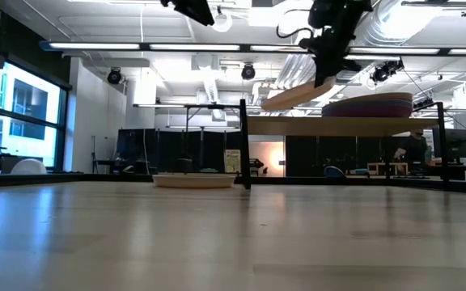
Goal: Place and stack plates onto a shelf
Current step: Put the peach plate on the shelf
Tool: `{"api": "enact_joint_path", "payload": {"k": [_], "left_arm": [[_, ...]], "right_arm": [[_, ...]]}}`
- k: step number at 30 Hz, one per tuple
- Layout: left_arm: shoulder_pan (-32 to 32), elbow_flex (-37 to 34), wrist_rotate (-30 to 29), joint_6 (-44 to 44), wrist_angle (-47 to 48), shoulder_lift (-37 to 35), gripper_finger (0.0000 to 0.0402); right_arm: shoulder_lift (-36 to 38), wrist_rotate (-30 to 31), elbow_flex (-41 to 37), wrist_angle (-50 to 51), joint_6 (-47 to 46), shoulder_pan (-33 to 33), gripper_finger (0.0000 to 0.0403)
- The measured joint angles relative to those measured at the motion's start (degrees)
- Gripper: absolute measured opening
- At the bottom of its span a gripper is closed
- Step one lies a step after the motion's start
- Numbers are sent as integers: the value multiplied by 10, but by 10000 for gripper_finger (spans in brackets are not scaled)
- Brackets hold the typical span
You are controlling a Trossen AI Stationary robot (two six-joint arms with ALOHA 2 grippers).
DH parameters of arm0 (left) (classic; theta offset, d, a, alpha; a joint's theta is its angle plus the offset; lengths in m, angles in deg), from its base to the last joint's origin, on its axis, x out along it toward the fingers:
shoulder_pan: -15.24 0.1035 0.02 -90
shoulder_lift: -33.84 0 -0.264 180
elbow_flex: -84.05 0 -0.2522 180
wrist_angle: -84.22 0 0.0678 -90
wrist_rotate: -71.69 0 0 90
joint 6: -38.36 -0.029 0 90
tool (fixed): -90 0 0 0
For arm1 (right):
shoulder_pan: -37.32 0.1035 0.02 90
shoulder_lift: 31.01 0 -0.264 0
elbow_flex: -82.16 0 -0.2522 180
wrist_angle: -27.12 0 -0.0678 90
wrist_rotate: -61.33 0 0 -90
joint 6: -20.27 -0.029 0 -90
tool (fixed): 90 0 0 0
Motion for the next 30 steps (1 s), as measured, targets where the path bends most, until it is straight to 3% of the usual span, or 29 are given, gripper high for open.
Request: {"api": "enact_joint_path", "payload": {"k": [6, 30], "left_arm": [[11, 0, 0, 27, 13, 0, 111], [10, 0, -1, 29, 26, 0, 111]], "right_arm": [[-21, -46, 0, -31, 12, 2, 0], [-77, -18, 0, -35, 26, 28, 0]]}}
